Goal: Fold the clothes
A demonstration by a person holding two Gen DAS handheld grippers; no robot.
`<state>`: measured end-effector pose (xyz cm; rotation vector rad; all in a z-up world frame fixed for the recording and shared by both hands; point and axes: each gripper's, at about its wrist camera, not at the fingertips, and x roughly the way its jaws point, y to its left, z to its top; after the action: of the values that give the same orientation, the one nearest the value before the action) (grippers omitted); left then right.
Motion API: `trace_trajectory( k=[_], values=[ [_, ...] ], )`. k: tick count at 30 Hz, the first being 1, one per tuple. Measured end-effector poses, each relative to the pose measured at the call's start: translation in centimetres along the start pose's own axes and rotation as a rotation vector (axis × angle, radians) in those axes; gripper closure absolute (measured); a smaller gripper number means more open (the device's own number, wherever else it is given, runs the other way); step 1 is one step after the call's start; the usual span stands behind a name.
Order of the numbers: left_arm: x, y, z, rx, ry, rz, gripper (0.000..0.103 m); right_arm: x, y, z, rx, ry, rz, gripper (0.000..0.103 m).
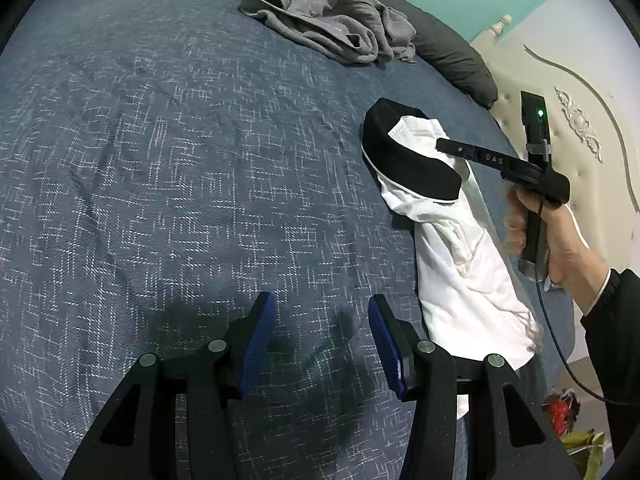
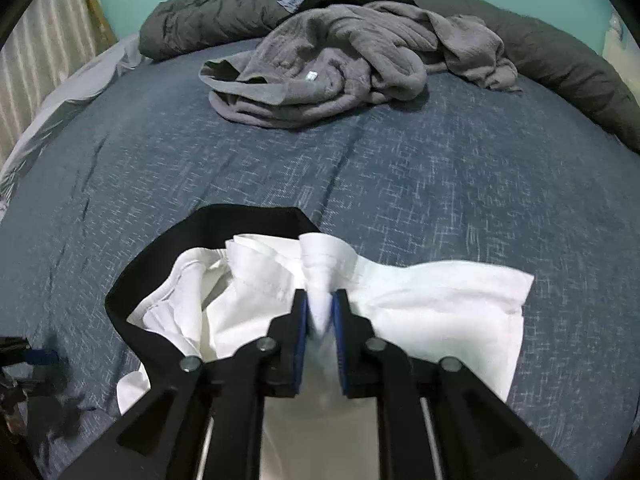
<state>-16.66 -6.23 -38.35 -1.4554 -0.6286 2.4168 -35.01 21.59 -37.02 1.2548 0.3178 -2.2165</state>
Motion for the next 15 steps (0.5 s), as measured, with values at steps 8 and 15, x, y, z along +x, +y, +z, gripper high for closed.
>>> trace_trajectory(
  k=[8,15],
  values=[
    [-0.2,0.2,0.2,-0.006,-0.005,-0.003,0.051,-3.9,-7.0,-0.7,0.255,-0.169,-0.01,0.063],
    [0.2,0.0,0.1,0.0,0.003,0.001,0.051,-3.6,-13.1,-2.7,0.385,-0.087,-0.099,0.063]
  ],
)
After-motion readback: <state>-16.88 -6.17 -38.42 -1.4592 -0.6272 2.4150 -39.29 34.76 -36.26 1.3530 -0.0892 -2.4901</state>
